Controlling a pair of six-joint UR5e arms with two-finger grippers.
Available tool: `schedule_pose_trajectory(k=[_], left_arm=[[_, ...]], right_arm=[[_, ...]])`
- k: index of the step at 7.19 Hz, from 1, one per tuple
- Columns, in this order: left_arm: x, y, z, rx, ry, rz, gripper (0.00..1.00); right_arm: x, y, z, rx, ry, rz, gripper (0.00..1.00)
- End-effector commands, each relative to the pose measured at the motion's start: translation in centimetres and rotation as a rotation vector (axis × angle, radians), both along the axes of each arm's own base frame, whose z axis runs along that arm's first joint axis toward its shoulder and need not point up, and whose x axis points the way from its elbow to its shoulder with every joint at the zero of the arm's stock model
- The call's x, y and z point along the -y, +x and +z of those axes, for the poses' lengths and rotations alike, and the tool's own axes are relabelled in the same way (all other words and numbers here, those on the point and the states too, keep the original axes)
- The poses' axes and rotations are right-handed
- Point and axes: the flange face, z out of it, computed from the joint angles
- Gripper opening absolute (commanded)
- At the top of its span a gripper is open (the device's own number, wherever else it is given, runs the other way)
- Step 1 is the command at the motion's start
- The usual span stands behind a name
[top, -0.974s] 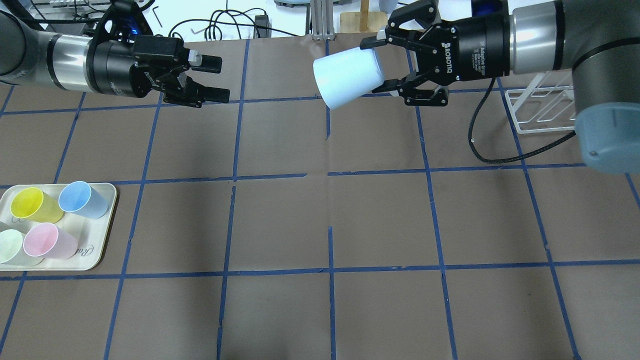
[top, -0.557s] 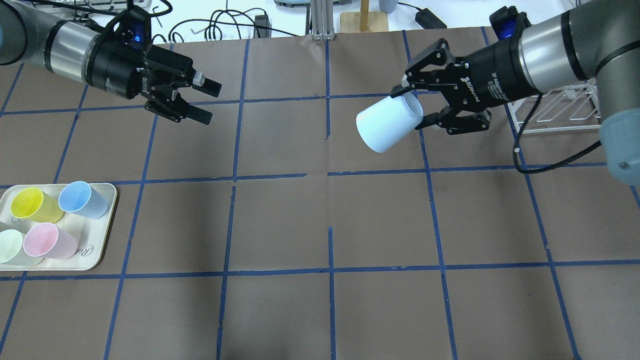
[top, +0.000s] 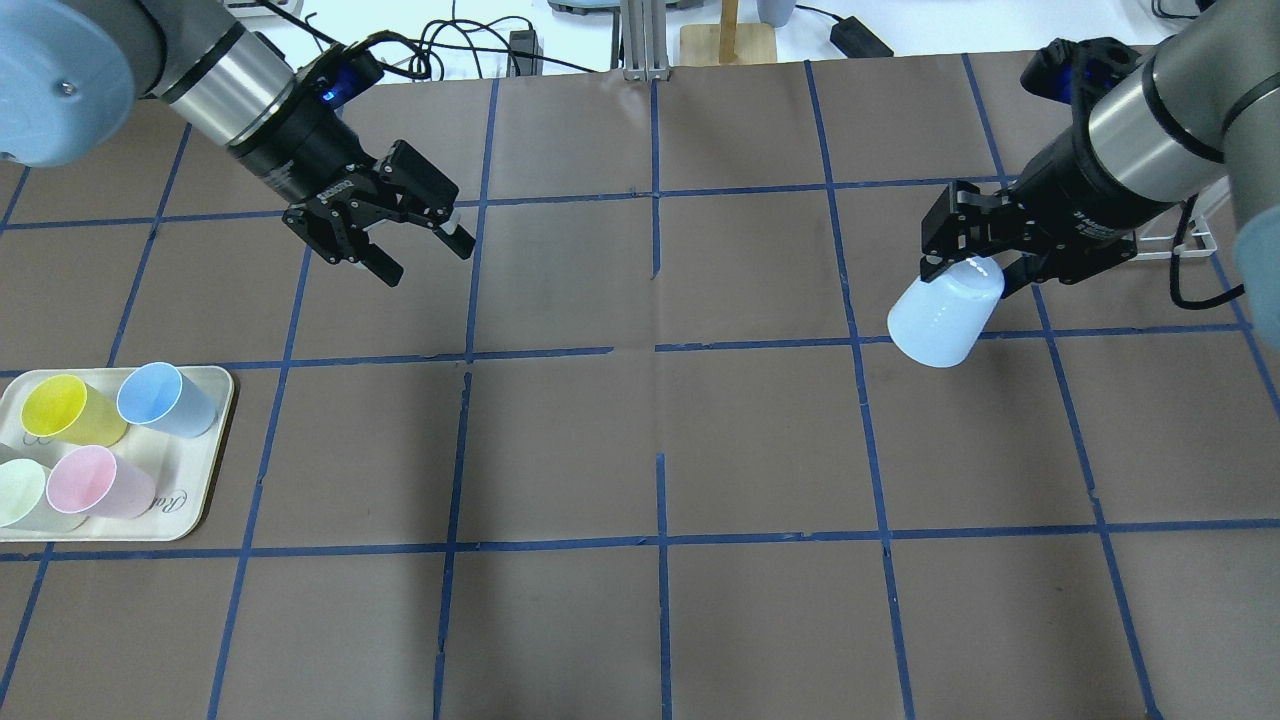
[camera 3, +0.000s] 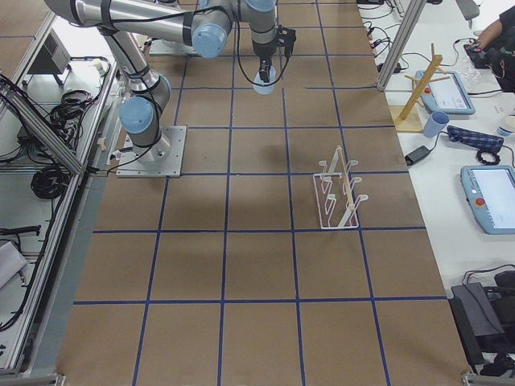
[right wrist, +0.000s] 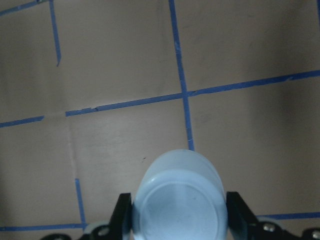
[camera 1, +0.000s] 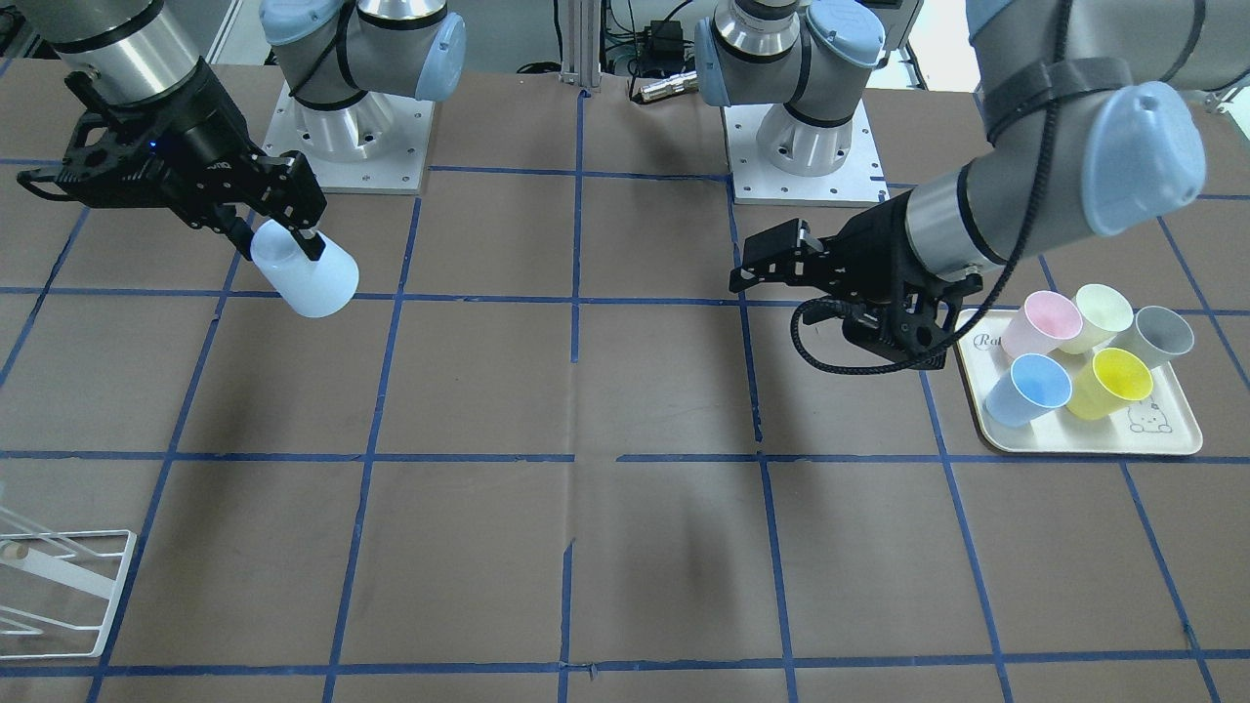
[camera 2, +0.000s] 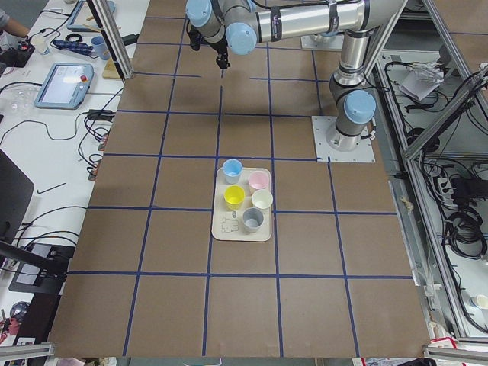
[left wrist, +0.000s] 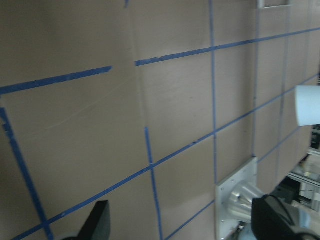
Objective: Transfer IKEA cup to right arm and place on rack
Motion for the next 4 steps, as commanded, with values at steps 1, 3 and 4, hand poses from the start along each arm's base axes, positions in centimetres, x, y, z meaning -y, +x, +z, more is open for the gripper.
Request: schedule_pose_trajectory(k=[1, 3, 4], left_arm=[[-1.1, -3.1, 2.6, 0.254, -0.086, 0.080, 1.00], [-3.6, -2.0, 5.4, 0.407, -0.117, 0.192, 1.00], [-3.4, -1.1, 5.8, 0.503, -0.139, 0.244, 1.00]], right_arm=[[1.0, -4.3, 1.5, -0.081, -0.047, 0.065, 0.32], [2.5, -9.9, 0.5, -0.133, -0.073, 0.142, 0.31], [3.0, -12.4, 0.1, -0.151, -0.089, 0.156, 0.31]])
